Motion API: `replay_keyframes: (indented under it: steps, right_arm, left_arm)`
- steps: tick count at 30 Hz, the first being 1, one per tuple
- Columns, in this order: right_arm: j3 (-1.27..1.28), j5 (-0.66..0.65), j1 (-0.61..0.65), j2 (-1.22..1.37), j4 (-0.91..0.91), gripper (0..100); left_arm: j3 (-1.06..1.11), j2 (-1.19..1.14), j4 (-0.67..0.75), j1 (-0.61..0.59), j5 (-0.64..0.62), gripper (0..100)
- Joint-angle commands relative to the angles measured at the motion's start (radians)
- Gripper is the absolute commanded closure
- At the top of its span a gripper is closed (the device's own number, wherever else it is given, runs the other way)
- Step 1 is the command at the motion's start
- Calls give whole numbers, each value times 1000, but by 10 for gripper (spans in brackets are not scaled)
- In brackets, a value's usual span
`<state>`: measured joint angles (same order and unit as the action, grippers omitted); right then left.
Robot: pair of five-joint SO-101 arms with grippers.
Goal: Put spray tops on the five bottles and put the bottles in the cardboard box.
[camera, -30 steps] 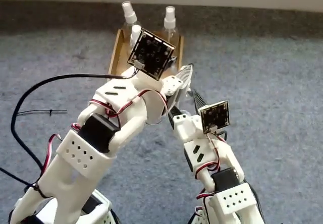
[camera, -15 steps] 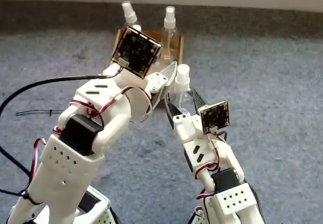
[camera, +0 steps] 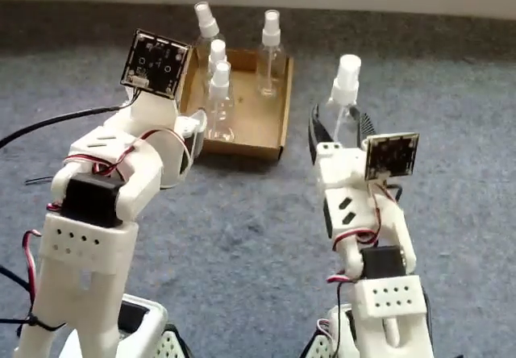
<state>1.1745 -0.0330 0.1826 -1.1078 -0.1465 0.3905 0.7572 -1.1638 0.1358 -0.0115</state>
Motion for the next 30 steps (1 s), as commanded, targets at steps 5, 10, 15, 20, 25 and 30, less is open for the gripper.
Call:
replay_keyframes:
  steps: [5, 10, 15, 20, 25, 30]
  right_arm:
    - [-234, -9, 77, 443, 308, 995]
    - [-366, -3, 168, 705, 378, 995]
    - [-582, -2, 203, 987, 455, 995]
    - [-734, -2, 203, 1219, 522, 995]
    - [-759, -2, 200, 1319, 647, 995]
    - [-759, 49, 188, 1356, 714, 995]
  left_arm:
    - [363, 22, 141, -263, 3, 870]
    - [590, 22, 348, -438, 3, 870]
    - [746, 22, 526, -463, 3, 870]
    - [759, 21, 551, -463, 3, 870]
    - [759, 21, 554, -463, 3, 870]
    - [759, 21, 555, -463, 3, 870]
